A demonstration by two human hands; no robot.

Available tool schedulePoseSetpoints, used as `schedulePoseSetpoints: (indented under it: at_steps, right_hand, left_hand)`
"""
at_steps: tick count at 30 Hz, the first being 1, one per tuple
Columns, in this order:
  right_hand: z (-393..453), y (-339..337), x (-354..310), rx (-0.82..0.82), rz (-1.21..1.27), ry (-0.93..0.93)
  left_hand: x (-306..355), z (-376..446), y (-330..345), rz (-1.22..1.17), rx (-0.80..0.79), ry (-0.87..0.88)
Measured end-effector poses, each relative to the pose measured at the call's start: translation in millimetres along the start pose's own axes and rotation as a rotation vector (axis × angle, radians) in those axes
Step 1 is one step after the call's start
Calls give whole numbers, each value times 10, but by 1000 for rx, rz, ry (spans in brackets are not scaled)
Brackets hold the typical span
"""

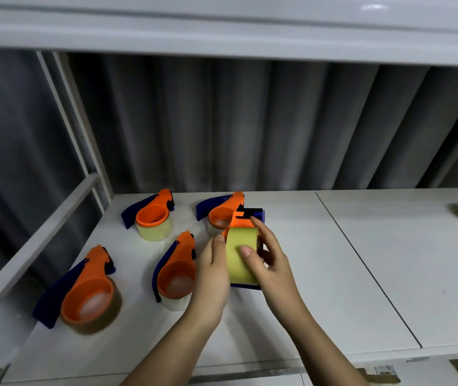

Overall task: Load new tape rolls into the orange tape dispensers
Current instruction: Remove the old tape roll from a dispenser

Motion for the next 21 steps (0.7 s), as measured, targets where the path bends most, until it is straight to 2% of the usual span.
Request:
schedulePoseSetpoints:
  at_steps: [3,5,7,9,12,14,18,21]
  right_hand:
    - [2,-30,10,-24,-157,-121]
    - [7,-35,7,-87,-54,-37]
    - [31,-44,-14,-173,114,128]
    - [42,-77,-83,-243,134,226]
    - [35,-63,-120,-164,-16,135]
    - [10,-6,-90,-92,-17,87]
    - [32,105,-59,13,62,122]
    - [77,83,-60,47,17,125]
  left_hand:
    - [54,31,-5,-65,34,-95]
    - [73,32,-1,-58,49,-75]
    - [95,11,15,-35,65,-21]
    - [123,-12,16,-6,72,30]
    - [133,2,10,-52,87,3]
    - [135,5,28,-77,92,-28]
    - [81,-30,63,-49,87,-51]
    - [59,-31,48,-49,87,-53]
Point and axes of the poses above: each hand's wrist, its own z-axis towards the middle knuckle, its own y-axis out of the palm, x = y × z, the point moved 2 cm from there along z, towards the middle knuckle, and after that the axes turned 8 degrees about y, right-handed, at the moved point
